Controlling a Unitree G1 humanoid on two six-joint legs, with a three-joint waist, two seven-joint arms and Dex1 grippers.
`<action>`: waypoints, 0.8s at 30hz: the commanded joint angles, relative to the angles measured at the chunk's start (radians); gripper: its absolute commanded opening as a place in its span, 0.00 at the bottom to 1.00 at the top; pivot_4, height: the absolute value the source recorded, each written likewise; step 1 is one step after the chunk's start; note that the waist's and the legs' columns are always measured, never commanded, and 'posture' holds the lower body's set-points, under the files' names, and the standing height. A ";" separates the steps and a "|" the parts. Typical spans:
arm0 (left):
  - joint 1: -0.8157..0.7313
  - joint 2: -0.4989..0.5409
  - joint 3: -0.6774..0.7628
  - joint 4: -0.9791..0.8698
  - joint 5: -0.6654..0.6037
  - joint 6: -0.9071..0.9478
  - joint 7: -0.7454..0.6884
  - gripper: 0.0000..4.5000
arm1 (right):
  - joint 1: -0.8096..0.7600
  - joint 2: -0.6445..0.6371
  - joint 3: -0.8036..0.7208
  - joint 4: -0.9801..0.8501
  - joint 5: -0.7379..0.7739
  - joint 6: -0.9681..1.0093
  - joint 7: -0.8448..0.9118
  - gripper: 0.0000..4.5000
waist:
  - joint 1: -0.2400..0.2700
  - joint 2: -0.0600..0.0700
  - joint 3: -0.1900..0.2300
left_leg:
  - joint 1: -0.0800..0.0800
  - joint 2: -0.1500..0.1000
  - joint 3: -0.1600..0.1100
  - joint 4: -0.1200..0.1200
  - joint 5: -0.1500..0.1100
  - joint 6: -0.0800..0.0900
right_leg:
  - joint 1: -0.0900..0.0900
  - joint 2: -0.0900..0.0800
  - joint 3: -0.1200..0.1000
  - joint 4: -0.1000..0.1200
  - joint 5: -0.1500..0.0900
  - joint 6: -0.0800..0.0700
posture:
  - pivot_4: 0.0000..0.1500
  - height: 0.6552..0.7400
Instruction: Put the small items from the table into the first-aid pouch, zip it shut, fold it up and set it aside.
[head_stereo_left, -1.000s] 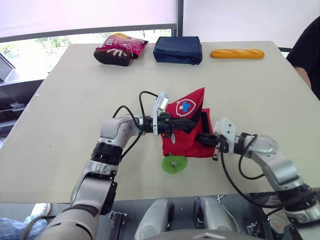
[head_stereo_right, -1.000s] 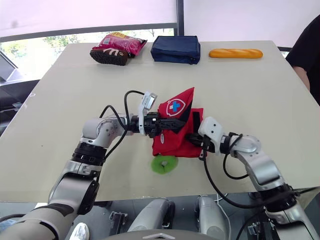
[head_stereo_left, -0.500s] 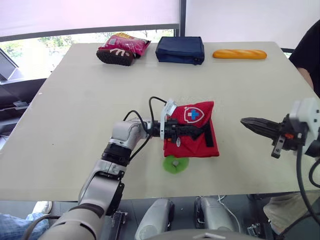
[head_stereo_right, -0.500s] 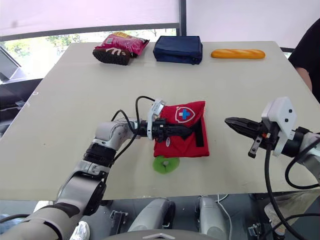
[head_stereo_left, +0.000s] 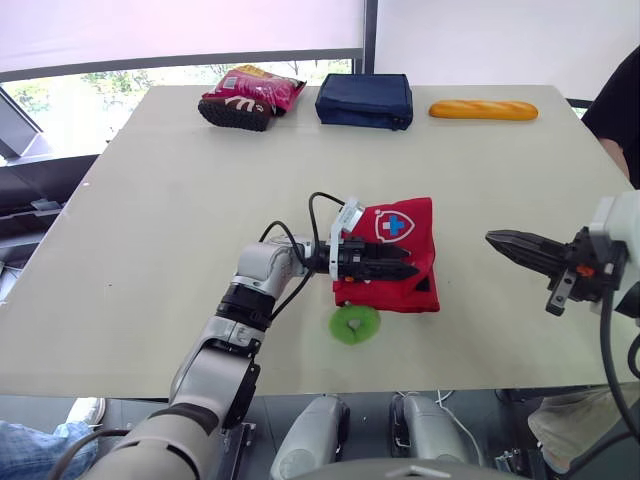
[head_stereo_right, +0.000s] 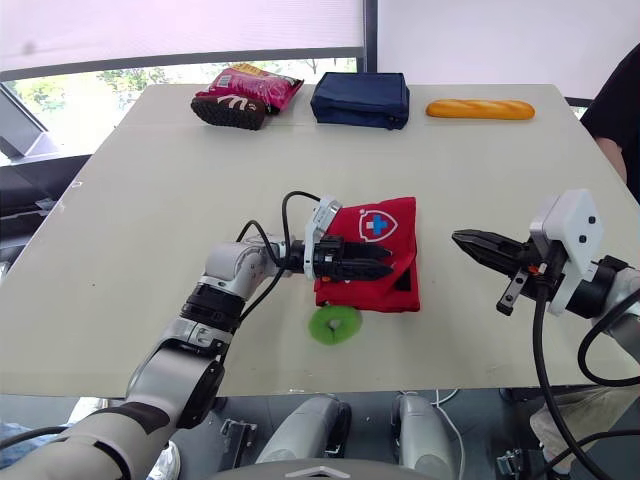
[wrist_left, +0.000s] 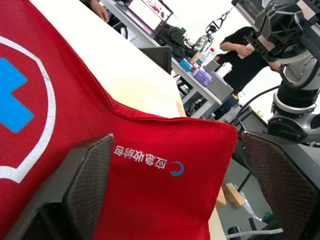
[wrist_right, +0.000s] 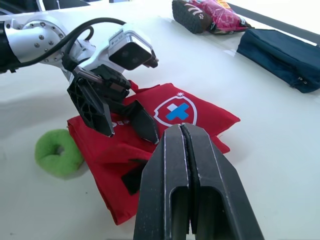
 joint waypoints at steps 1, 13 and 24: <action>0.013 0.006 -0.018 -0.013 0.023 -0.007 -0.005 0.99 | 0.014 -0.029 -0.039 -0.021 0.002 -0.012 -0.001 0.00 | 0.000 0.000 0.000 | 0.000 0.000 0.000 0.000 0.000 0.000 | 0.000 0.000 0.000 0.000 0.000 0.000 | 1.00 0.99; 0.032 0.014 -0.047 -0.048 0.065 -0.070 -0.049 0.99 | -0.084 0.000 0.215 0.072 -0.154 -0.112 -0.017 0.00 | 0.000 0.000 0.000 | 0.000 0.000 0.000 0.000 0.000 0.000 | 0.000 0.000 0.000 0.000 0.000 0.000 | 1.00 0.99; 0.044 0.038 -0.041 -0.064 0.077 -0.102 -0.075 0.99 | -0.246 0.171 0.604 0.434 -0.492 -0.369 0.026 0.00 | -0.010 0.000 0.000 | 0.000 0.000 0.000 0.000 0.000 0.000 | 0.000 0.001 0.000 0.000 0.000 0.000 | 1.00 0.99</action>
